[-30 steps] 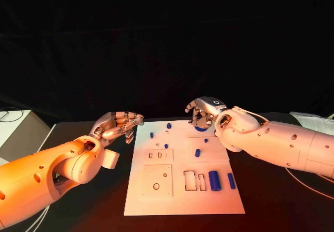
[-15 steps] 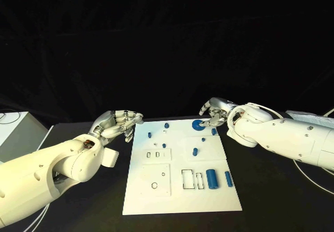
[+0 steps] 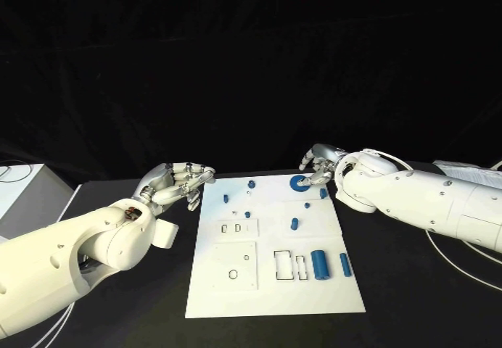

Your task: Assemble the parts on the task board

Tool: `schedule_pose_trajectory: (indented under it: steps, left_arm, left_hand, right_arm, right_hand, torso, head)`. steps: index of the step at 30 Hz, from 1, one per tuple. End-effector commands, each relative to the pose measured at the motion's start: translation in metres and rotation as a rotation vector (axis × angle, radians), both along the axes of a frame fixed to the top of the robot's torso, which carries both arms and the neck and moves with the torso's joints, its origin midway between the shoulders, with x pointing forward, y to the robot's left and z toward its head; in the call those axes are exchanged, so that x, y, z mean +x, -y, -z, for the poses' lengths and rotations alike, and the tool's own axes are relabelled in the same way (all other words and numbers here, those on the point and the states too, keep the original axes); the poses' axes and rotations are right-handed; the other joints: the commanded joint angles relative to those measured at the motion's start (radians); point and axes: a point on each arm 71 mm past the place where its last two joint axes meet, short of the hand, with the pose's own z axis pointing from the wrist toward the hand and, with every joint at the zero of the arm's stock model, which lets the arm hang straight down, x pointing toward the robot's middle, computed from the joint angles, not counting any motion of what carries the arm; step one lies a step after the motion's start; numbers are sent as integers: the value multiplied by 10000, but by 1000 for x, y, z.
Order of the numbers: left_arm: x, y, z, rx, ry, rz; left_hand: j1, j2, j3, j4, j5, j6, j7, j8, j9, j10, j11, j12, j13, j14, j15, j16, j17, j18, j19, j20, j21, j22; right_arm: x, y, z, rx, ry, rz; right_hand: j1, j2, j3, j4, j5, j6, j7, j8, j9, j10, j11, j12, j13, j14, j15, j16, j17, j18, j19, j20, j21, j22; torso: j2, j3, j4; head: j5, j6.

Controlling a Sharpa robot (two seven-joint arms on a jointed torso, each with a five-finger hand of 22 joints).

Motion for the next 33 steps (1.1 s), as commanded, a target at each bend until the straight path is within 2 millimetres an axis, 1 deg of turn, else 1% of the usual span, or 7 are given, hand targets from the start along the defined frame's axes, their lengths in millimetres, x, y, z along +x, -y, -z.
schedule_pose_trajectory:
  steps: [1, 5, 7, 12, 20, 25, 33]
  left_arm:
    - [-1, 2, -2, -81, 73, 200]
    - [-1, 2, -2, -75, 75, 203]
    - [-1, 2, -2, -71, 74, 202]
    - [-1, 2, -2, -67, 74, 204]
    - [-1, 3, -2, -64, 74, 213]
    - [-1, 3, -2, -63, 73, 213]
    - [-2, 2, -2, -56, 74, 207]
  left_hand:
    - [-23, 26, 16, -32, 28, -75, 0, -62, 16, -71, 22, -39, 10, -67, 8, -61, -9, -85, -82, 6, 66, 7]
    - [-23, 26, 16, -32, 28, -75, 0, -62, 16, -71, 22, -39, 10, -67, 8, -61, -9, -85, -82, 6, 66, 7]
    - [-23, 26, 16, -32, 28, -75, 0, -62, 16, -71, 22, -39, 10, -67, 8, -61, -9, -85, -82, 6, 66, 7]
    - [-23, 26, 16, -32, 28, -75, 0, -62, 16, -71, 22, -39, 10, -67, 8, -61, -9, -85, -82, 6, 66, 7]
    - [-23, 26, 16, -32, 28, -75, 0, -62, 16, -71, 22, -39, 10, -67, 8, -61, -9, -85, -82, 6, 66, 7]
    - [-23, 26, 16, -32, 28, -75, 0, -62, 16, -71, 22, -39, 10, -67, 8, -61, -9, -85, -82, 6, 66, 7]
    - [-6, 45, 40, -36, 27, -84, 6, -63, 24, -82, 25, -31, 23, -58, 7, -59, 4, -85, -95, 6, 87, 23]
  right_arm:
    - [2, 1, 1, -280, -61, 230]
    - [4, 1, 1, -349, -39, 254]
    - [4, 0, 2, -436, -36, 200]
    - [4, -2, 4, -567, -56, 146]
    - [5, -3, 7, -643, -100, 121]
    - [6, -4, 10, -653, -169, 91]
    - [6, -4, 14, -655, -305, 85]
  right_hand:
    - [45, 3, -57, 14, 24, -23, -2, 12, 16, 880, 42, 18, 2463, 1019, 49, 31, 2503, -167, 464, 64, 24, 1095]
    - [47, 5, -60, 16, 24, -23, -2, 13, 15, 864, 43, 3, 2447, 1017, 50, 30, 2497, -165, 460, 64, 18, 1087]
    - [51, 8, -61, 19, 24, -21, -3, 14, 16, 870, 43, 9, 2453, 1019, 50, 31, 2503, -169, 466, 65, 31, 1104]
    - [56, 13, -62, 22, 25, -16, -3, 18, 17, 869, 43, 8, 2452, 1018, 51, 31, 2501, -168, 464, 66, 27, 1098]
    - [100, 48, -62, 42, 21, 27, -9, 44, 23, 877, 41, 15, 2461, 1020, 53, 34, 2513, -172, 468, 72, 43, 1120]
    - [114, 67, -57, 52, 22, 49, -13, 56, 26, 877, 38, 16, 2461, 1019, 53, 32, 2505, -172, 467, 74, 44, 1123]
    - [176, 142, 3, 92, 117, 150, -31, 110, 37, 885, 22, 23, 2470, 1021, 44, 35, 2517, -171, 462, 73, 50, 1134]
  torso:
    - [39, 50, 8]
    - [62, 73, 10]
    - [54, 67, 3]
    - [46, 71, 1]
    - [46, 51, 12]
    - [49, 60, 12]
    - [60, 60, 4]
  head:
    - [16, -13]
    - [12, -25]
    - [18, -33]
    - [35, -52]
    - [40, -64]
    - [63, -78]
    - [83, -102]
